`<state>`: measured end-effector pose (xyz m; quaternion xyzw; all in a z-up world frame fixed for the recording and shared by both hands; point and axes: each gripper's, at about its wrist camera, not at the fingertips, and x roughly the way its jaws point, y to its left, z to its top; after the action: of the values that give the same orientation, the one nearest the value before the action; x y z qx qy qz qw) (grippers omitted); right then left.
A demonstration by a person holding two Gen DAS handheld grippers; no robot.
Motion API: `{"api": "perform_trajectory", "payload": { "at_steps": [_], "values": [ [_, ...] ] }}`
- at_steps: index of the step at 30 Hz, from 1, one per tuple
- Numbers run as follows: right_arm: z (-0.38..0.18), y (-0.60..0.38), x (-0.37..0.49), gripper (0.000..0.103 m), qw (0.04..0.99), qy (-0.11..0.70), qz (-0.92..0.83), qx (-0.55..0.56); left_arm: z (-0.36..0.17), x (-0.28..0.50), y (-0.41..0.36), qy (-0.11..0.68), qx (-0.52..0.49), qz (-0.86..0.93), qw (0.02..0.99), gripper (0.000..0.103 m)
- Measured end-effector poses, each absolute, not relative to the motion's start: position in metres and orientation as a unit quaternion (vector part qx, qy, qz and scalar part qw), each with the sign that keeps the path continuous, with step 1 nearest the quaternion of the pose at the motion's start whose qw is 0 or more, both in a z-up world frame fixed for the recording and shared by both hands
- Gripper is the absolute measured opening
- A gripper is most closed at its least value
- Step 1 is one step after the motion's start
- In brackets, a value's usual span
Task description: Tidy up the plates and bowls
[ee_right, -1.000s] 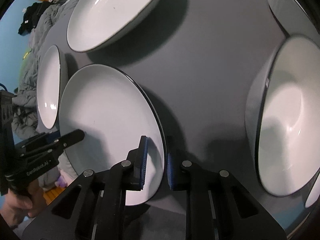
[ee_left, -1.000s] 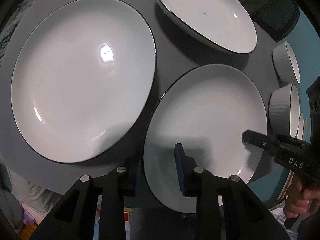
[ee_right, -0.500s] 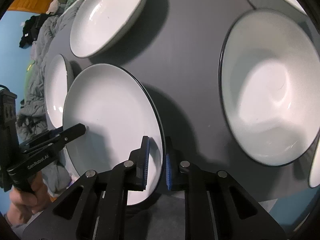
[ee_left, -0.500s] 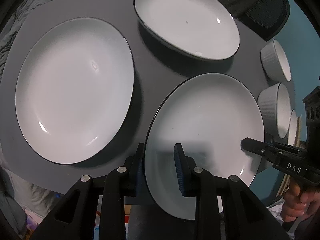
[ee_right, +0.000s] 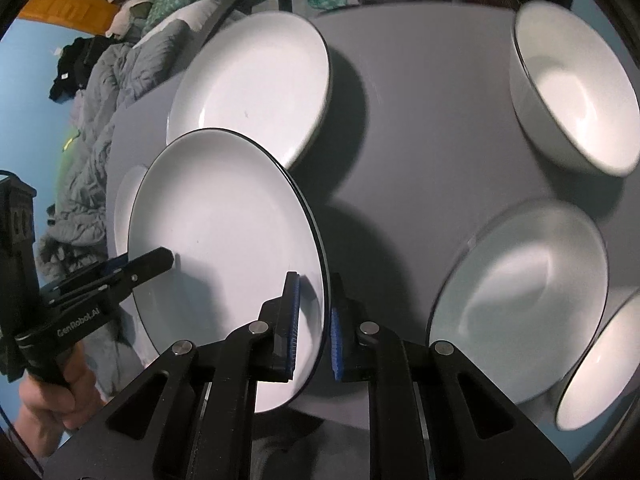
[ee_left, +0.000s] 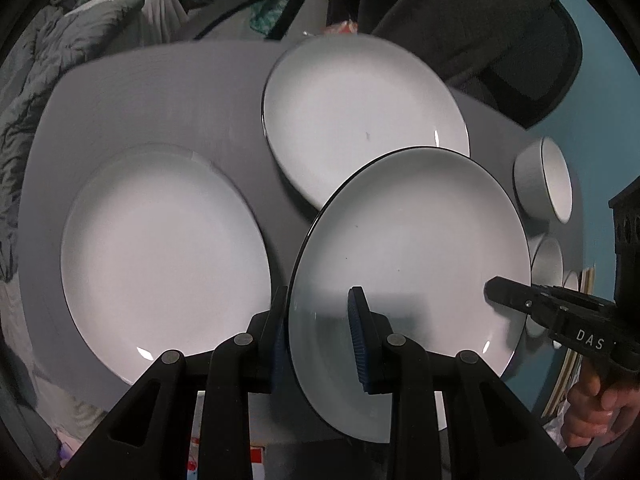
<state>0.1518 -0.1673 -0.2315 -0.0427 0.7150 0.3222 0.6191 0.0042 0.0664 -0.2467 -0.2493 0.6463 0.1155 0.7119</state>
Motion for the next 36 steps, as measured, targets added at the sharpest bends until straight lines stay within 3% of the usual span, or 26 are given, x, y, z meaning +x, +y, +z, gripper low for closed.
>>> {"api": "perform_trajectory", "payload": {
  "at_steps": [13, 36],
  "values": [
    [-0.235, -0.106, 0.201, 0.013, 0.626, 0.707, 0.328, -0.045, -0.246, 0.08, 0.112, 0.634, -0.25, 0.137, 0.718, 0.028],
    [-0.273, -0.065, 0.221, 0.016, 0.598, 0.735, 0.314, -0.058, -0.274, 0.102, 0.129, 0.667, -0.239, 0.153, 0.689, 0.028]
  ]
}}
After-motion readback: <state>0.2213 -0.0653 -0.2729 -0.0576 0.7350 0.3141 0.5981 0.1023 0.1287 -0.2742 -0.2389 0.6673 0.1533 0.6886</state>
